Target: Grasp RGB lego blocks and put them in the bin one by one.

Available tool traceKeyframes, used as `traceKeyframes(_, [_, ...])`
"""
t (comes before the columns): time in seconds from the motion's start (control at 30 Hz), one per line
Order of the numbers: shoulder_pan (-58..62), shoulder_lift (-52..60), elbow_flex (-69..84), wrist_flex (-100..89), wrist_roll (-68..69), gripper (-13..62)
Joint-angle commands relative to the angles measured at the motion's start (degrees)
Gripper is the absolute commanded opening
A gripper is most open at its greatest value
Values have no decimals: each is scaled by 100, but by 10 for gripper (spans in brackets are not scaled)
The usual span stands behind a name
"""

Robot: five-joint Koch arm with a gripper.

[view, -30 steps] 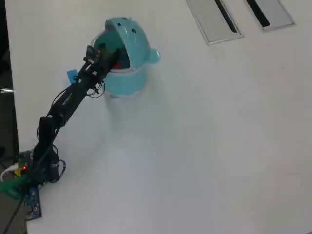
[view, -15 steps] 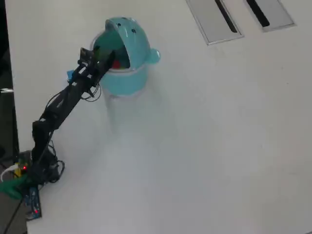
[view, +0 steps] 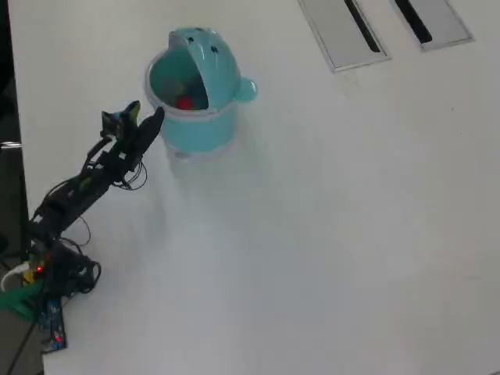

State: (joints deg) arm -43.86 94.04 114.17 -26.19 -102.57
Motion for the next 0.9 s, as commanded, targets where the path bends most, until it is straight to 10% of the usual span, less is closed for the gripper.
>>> traceKeyframes(0.0, [44,598,-202,-729,-123,298])
traceKeyframes(0.87, [-1529,1898,2109,325,633,295])
